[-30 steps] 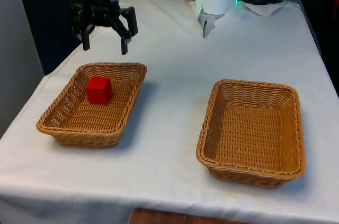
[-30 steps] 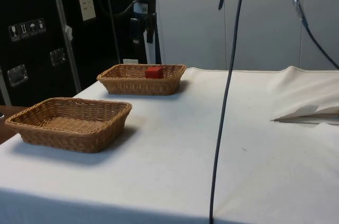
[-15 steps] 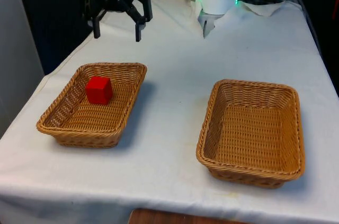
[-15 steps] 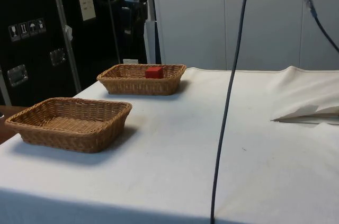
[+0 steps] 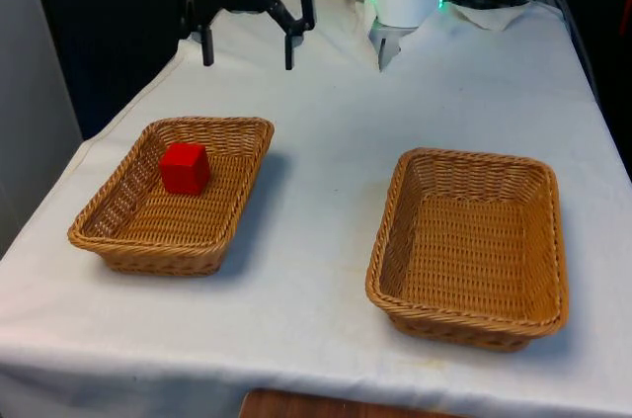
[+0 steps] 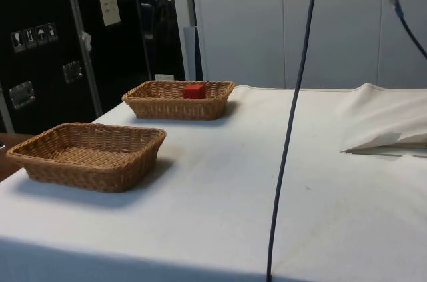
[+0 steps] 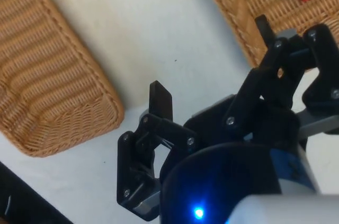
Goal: Pick up the red cube and place it into the right basket.
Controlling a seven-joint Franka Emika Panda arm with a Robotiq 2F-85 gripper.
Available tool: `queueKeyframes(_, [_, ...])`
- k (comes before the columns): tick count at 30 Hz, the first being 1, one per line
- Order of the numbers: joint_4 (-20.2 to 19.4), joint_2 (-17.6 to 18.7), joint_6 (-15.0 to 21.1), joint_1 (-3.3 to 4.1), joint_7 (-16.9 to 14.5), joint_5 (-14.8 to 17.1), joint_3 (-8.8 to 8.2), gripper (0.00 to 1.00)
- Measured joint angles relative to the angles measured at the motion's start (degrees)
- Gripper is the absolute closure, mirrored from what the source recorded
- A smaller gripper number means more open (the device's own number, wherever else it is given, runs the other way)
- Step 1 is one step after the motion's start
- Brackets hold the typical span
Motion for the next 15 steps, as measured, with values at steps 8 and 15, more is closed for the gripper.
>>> queueKeyframes(8, [0.00,-0.80,0.00,0.69,0.00,-0.23,1.26,0.00])
queueKeyframes(15, [-0.86,-1.55,0.23,1.03,-0.11,-0.29,1.78,0.00])
